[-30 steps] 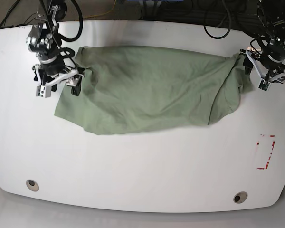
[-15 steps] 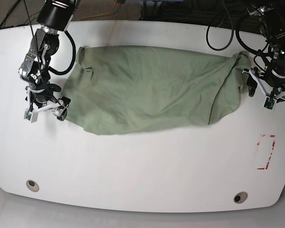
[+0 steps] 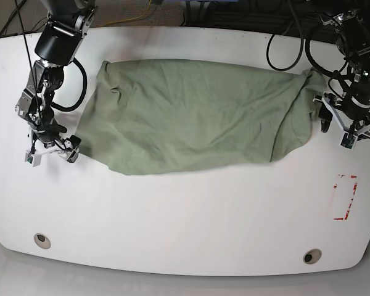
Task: Layout the t-shirt on the table in an organized manner, then fold the t-shirt properly
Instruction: 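Open the right gripper and release the t-shirt edge, then grasp the t-shirt edge with the right gripper and fold it toward the left gripper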
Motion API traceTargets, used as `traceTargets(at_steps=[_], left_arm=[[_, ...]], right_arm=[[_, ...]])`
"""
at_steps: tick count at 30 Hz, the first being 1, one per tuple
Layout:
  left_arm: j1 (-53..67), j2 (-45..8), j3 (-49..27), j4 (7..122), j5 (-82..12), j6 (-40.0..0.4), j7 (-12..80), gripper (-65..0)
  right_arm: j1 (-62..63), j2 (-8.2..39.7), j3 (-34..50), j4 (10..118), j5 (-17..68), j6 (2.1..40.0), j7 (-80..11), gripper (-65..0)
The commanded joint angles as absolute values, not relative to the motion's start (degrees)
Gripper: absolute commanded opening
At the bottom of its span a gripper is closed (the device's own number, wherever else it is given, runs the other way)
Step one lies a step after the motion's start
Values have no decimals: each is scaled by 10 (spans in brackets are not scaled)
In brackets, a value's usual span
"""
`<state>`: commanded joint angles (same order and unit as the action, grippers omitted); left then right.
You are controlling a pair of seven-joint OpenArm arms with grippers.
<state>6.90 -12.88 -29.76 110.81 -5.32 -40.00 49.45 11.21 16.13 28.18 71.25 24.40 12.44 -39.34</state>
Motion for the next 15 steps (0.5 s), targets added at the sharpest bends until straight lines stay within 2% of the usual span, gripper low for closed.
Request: traceTargets(at_steps=[15], left_arm=[[68,-129,-298,1108,-53,-400,495,-234]], right_arm=[[74,115,277,713,271,131,-392,-144]])
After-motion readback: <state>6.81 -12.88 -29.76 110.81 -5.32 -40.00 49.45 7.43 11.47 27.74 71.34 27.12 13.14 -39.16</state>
